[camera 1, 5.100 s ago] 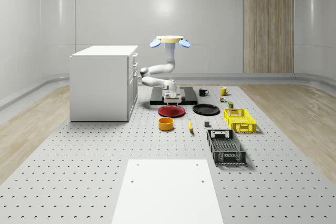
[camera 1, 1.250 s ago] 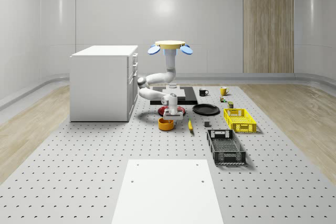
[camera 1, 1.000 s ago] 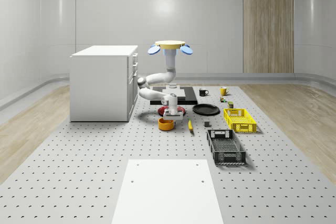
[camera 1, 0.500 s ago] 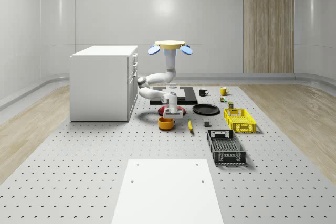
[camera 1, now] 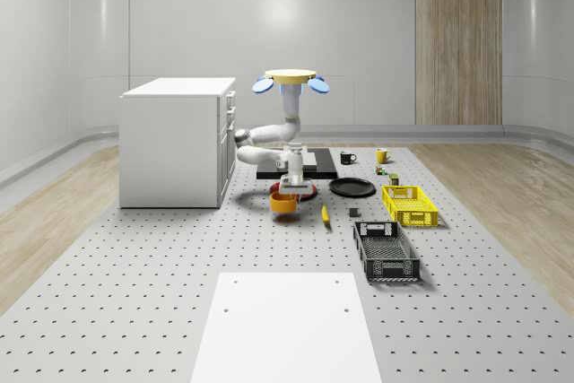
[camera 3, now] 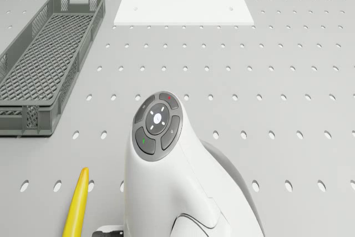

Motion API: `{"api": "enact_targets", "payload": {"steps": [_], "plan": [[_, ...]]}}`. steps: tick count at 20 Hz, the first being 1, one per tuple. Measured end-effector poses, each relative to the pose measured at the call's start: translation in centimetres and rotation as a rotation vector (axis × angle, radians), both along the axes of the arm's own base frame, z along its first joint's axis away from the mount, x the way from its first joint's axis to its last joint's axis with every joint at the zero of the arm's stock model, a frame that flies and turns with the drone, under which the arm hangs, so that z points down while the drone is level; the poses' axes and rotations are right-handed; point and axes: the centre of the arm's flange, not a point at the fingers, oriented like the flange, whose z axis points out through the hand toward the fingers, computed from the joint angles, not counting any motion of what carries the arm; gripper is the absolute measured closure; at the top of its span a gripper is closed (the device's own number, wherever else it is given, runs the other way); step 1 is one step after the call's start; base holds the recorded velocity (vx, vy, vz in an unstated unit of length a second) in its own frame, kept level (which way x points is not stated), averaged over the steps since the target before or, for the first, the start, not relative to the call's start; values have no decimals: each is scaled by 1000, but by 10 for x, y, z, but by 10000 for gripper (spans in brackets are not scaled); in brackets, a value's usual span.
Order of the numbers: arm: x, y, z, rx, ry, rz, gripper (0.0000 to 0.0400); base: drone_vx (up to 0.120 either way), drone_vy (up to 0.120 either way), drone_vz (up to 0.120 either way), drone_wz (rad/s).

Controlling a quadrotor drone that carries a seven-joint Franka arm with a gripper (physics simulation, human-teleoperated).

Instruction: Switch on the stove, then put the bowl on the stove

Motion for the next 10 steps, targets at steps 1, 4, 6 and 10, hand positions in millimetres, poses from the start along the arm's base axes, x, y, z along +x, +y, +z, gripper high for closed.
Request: {"api": "enact_targets", "payload": {"steps": [1, 4, 6, 10], "plan": [[0, 0, -5, 0, 0, 0, 300, 0, 0, 0, 0], [0, 0, -22, 0, 0, 0, 300, 0, 0, 0, 0], [0, 0, -33, 0, 0, 0, 300, 0, 0, 100, 0], [0, 0, -49, 0, 0, 0, 300, -90, 90, 120, 0]]}}
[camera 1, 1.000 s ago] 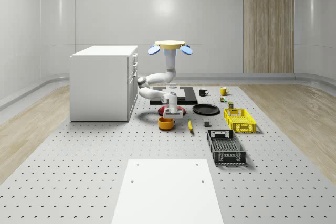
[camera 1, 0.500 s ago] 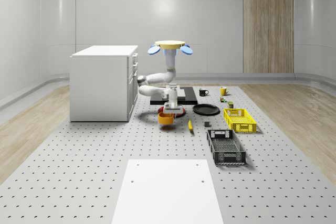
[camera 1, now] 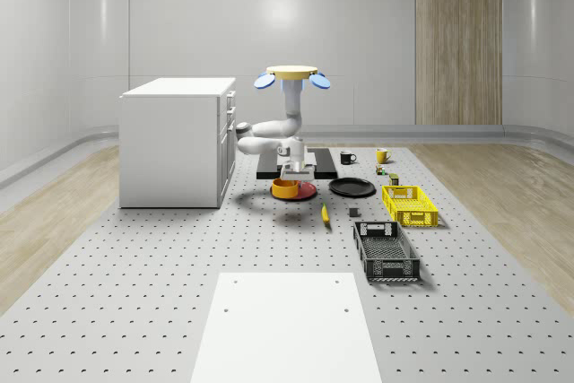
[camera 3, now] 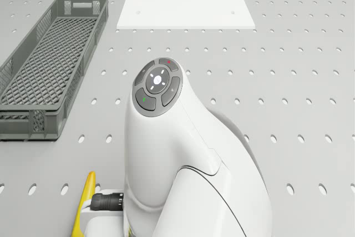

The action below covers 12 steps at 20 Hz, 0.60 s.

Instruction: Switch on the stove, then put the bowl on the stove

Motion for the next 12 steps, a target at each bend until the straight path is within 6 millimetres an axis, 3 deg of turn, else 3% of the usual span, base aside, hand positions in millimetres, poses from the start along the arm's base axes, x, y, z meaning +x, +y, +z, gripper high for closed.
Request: {"api": "enact_targets", "payload": {"steps": [2, 8, 12], "plan": [[0, 0, -5, 0, 0, 0, 300, -120, 120, 100, 0], [0, 0, -12, 0, 0, 0, 300, -120, 120, 0, 0], [0, 0, -14, 0, 0, 0, 300, -120, 0, 0, 0]]}}
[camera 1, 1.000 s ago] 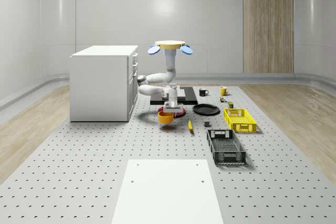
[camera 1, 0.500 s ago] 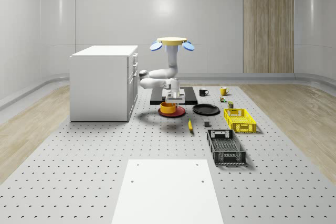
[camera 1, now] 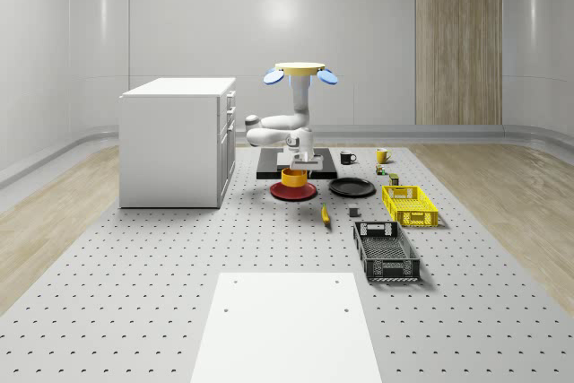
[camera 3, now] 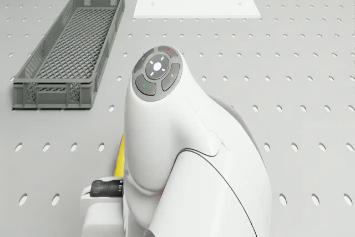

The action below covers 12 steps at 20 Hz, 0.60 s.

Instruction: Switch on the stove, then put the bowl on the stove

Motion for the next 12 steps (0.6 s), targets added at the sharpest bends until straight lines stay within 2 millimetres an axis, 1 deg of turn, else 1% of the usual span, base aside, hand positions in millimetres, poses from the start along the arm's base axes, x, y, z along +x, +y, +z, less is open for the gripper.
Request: {"api": "enact_targets", "payload": {"steps": [10, 12], "plan": [[0, 0, -1, 0, 0, 0, 300, -120, 0, 0, 0], [0, 0, -1, 0, 0, 0, 300, -120, 100, 0, 0]]}}
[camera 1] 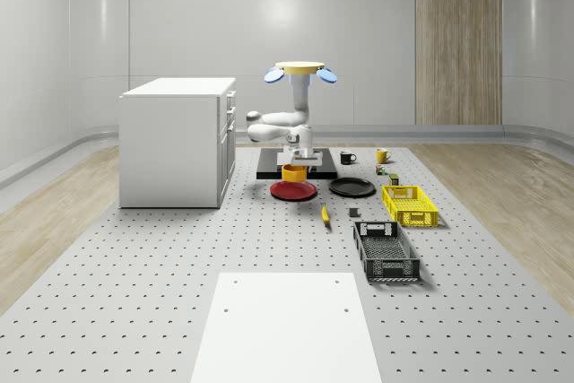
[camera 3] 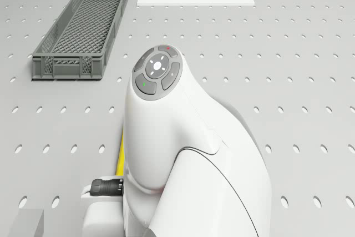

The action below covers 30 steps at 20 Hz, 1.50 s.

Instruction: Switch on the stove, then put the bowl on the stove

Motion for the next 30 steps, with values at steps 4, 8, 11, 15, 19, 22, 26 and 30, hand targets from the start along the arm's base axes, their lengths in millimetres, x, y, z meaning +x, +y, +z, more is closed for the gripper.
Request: {"api": "enact_targets", "payload": {"steps": [4, 8, 11, 15, 19, 22, 26, 30], "plan": [[0, 0, 0, 0, 0, 0, 300, -120, 20, 0, 0], [0, 0, 0, 0, 0, 0, 300, -120, 40, 0, 0], [0, 0, 0, 0, 0, 0, 300, -120, 67, 0, 0], [0, 0, 0, 0, 0, 0, 300, -120, 0, 0, 0], [0, 0, 0, 0, 0, 0, 300, -120, 60, 0, 0], [0, 0, 0, 0, 0, 0, 300, -120, 0, 0, 0], [0, 0, 0, 0, 0, 0, 300, -120, 0, 0, 0], [0, 0, 0, 0, 0, 0, 300, -120, 0, 0, 0]]}}
